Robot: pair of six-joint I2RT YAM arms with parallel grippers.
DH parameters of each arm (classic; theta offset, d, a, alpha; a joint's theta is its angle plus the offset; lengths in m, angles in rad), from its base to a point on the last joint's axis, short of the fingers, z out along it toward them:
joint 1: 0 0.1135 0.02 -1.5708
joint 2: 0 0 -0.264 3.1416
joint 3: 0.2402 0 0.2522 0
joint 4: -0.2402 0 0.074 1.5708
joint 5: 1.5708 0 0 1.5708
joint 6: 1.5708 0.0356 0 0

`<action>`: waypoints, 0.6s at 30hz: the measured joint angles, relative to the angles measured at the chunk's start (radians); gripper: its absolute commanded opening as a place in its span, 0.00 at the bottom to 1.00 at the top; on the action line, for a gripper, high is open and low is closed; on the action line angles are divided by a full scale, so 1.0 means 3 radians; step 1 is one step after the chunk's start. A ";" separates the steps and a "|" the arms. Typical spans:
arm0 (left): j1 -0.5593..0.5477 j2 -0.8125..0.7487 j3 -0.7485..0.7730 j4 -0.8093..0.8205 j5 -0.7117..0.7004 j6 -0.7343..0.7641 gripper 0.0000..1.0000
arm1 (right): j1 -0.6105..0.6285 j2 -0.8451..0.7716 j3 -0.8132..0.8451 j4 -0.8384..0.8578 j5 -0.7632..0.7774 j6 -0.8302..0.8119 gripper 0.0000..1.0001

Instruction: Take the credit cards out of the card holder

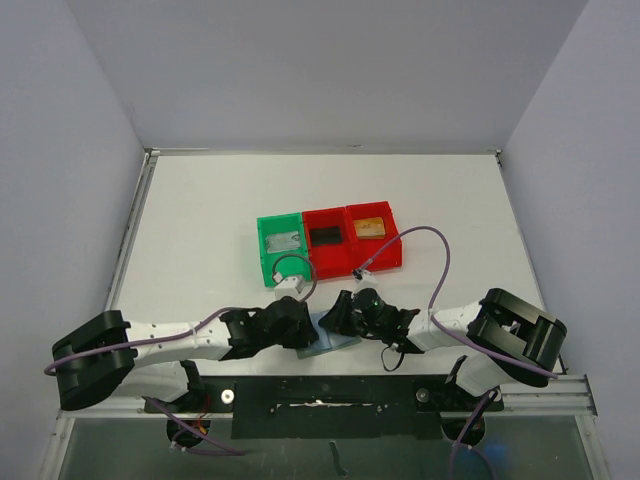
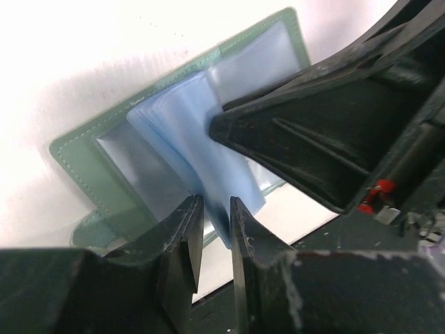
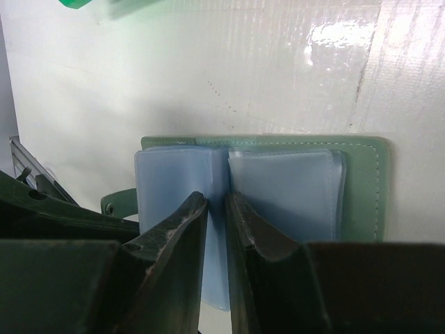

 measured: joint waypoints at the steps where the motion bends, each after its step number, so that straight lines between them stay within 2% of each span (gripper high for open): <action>1: 0.0025 -0.0048 -0.0039 0.0067 0.0025 -0.0017 0.19 | 0.0000 0.0000 -0.0001 0.0006 0.0000 0.0000 0.19; 7: 0.0155 -0.0161 -0.0118 0.0244 0.0140 -0.0078 0.19 | 0.0000 0.0000 -0.0003 0.0011 -0.0005 -0.0001 0.21; 10: 0.0164 -0.0161 -0.0118 0.0220 0.0141 -0.0074 0.19 | 0.0001 -0.0058 0.0000 -0.0058 -0.0018 -0.0027 0.28; 13: 0.0170 -0.0163 -0.0118 0.0136 0.0131 -0.0064 0.19 | 0.0004 -0.0284 0.0048 -0.0397 0.0003 -0.0094 0.40; 18: 0.0172 -0.0169 -0.0117 -0.0010 0.0111 -0.0004 0.19 | 0.0004 -0.0890 0.0219 -0.1066 0.0258 -0.0196 0.43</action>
